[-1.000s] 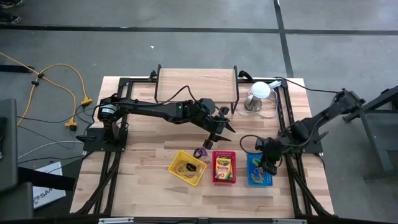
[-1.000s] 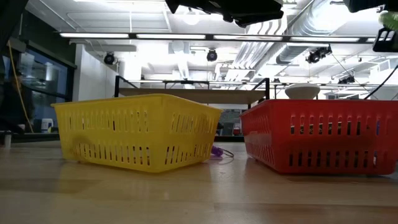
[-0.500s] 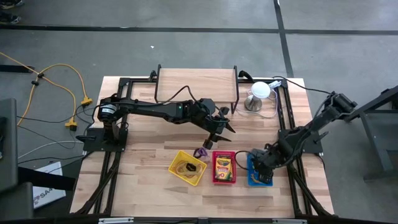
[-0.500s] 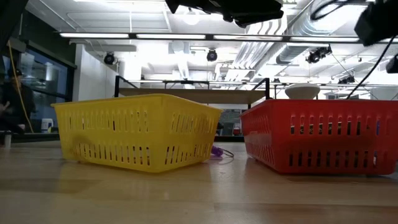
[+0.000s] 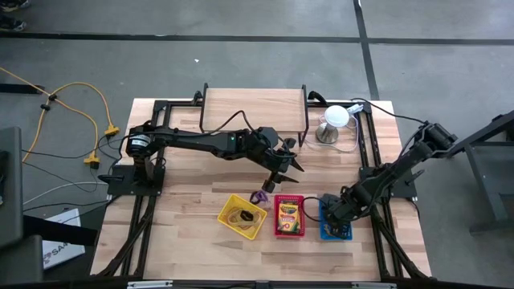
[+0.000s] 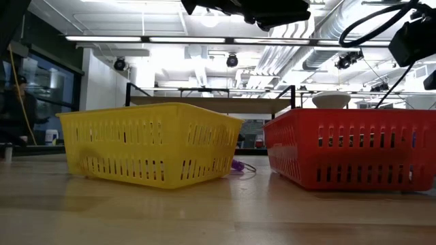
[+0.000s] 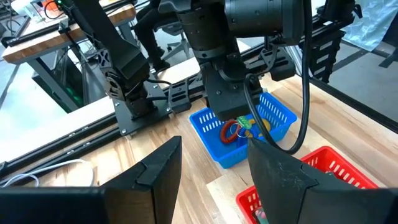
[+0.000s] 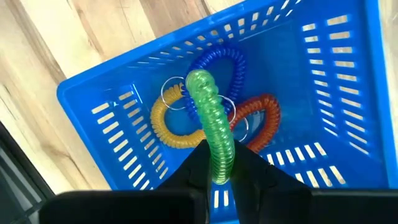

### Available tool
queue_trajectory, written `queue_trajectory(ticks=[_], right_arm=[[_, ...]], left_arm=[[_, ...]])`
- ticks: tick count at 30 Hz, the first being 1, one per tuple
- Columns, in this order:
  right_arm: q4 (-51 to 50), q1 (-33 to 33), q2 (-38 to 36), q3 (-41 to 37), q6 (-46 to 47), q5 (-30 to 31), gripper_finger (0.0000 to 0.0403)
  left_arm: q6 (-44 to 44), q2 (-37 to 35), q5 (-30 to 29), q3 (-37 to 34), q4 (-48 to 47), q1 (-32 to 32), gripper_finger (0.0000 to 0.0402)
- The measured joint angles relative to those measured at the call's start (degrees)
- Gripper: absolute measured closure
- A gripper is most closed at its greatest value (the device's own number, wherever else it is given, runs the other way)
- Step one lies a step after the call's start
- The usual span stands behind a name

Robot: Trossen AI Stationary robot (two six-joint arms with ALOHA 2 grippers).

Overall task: Pick & Place Office Desk Supplies
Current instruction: Put the green spring keychain into the blue bin, then put the violet spring keychain into the blue bin

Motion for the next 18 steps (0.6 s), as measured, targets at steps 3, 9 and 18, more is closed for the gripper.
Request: queue_trajectory(ticks=[3, 9, 18], right_arm=[[0.02, 0.0, 0.0, 0.0, 0.0, -0.01, 0.0373], [0.02, 0.0, 0.0, 0.0, 0.02, 0.05, 0.0369], [0.0, 0.0, 0.0, 0.0, 0.09, 1.48, 0.0286]], left_arm=[[0.0, 0.0, 0.0, -0.02, 0.0, 0.0, 0.0224], [0.0, 0.0, 0.0, -0.02, 0.0, 0.0, 0.0224], [0.02, 0.0, 0.0, -0.02, 0.0, 0.0, 0.0224]])
